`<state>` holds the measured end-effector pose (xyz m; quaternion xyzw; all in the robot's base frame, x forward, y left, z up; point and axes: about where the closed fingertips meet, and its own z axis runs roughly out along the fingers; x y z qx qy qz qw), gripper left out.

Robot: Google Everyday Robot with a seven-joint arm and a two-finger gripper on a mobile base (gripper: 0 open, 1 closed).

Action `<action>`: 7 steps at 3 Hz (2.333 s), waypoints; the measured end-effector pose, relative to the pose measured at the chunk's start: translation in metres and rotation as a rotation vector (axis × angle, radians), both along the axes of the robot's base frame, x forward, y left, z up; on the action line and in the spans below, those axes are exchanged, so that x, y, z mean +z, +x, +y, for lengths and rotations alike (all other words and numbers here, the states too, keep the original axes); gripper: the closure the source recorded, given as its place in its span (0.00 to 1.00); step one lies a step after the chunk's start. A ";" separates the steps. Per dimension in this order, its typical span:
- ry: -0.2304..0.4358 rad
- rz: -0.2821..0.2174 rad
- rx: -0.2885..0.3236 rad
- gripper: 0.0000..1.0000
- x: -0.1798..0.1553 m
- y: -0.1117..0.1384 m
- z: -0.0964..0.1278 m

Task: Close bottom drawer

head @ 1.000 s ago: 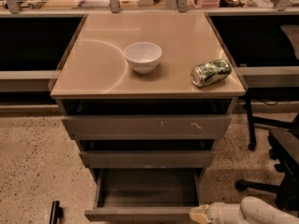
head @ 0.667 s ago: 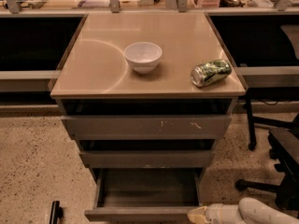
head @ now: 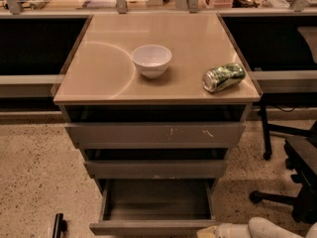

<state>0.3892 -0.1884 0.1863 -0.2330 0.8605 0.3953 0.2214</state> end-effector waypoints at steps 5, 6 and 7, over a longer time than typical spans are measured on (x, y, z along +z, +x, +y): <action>-0.098 -0.158 -0.041 1.00 -0.023 0.128 -0.017; -0.106 -0.166 -0.021 1.00 -0.028 0.145 -0.015; -0.108 -0.159 -0.004 1.00 -0.034 0.160 -0.015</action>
Offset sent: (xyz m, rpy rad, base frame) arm 0.0850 -0.0132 -0.0479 -0.0552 -0.0641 -0.0853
